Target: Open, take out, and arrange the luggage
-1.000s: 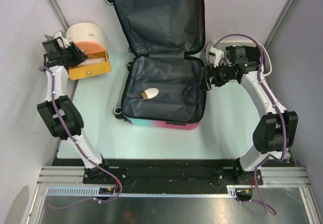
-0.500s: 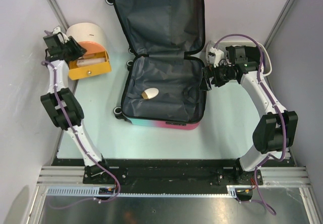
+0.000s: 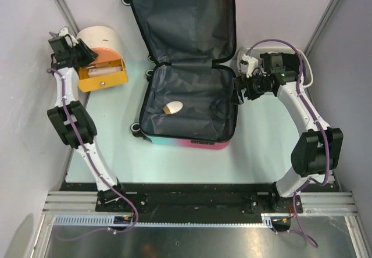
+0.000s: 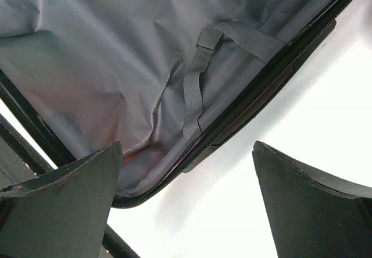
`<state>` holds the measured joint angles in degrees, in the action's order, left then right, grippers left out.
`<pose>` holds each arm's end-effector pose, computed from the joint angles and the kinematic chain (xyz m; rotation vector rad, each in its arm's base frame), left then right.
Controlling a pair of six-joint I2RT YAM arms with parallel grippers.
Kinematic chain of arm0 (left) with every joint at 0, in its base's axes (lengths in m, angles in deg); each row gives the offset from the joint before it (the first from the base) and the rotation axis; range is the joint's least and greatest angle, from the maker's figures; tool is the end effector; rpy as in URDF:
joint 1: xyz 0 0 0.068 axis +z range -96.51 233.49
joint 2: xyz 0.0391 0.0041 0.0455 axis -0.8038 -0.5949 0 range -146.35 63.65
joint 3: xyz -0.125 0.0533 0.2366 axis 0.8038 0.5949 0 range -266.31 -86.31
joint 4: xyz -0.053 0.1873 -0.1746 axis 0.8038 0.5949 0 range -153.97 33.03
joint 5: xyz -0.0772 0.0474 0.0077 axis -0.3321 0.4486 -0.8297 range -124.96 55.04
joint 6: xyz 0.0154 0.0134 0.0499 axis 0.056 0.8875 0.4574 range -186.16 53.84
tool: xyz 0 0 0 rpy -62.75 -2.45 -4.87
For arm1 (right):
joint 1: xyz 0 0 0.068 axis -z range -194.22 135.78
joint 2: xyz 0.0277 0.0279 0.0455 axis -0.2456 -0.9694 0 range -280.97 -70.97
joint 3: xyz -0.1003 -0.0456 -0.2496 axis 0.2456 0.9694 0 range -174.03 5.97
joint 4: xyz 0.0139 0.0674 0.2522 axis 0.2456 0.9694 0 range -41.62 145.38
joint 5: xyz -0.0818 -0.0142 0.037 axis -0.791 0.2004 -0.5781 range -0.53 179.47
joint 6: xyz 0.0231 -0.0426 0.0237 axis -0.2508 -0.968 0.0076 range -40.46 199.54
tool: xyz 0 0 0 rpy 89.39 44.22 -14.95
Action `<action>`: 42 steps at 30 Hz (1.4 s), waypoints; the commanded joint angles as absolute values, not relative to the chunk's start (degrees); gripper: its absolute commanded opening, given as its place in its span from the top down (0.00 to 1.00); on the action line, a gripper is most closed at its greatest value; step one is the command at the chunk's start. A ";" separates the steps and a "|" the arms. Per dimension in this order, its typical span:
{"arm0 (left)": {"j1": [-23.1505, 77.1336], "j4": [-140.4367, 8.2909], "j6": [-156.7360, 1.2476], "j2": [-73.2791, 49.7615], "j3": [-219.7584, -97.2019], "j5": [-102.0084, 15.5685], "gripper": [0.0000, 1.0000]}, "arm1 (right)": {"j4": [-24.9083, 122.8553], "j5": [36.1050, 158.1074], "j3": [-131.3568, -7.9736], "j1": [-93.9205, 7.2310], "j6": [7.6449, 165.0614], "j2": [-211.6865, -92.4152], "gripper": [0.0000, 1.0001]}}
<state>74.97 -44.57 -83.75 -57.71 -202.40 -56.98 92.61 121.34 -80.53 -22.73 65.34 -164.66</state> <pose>0.4740 0.1722 0.3316 -0.4266 1.9373 -0.3400 0.3458 0.0707 0.3243 -0.7000 2.2805 0.6358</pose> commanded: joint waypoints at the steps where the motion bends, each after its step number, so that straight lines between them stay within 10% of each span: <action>1: 74.67 -46.04 -84.10 -58.61 -205.67 -56.58 0.60 | 91.62 120.84 -81.75 -22.66 64.86 -162.73 0.00; 17: 74.58 -45.95 -84.01 -59.84 -206.02 -56.05 0.65 | 91.80 120.75 -81.92 -22.83 64.86 -162.90 0.00; 27: 74.50 -46.04 -86.03 -53.62 -200.05 -57.63 1.00 | 91.88 120.84 -82.01 -22.74 64.69 -163.26 0.00; 42: 74.50 -49.46 -86.56 -35.59 -175.53 -57.11 0.95 | 90.83 122.25 -82.45 -24.32 65.30 -164.75 0.00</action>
<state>74.90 -47.72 -85.87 -42.11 -179.69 -56.04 92.54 121.34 -80.53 -23.50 65.34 -164.66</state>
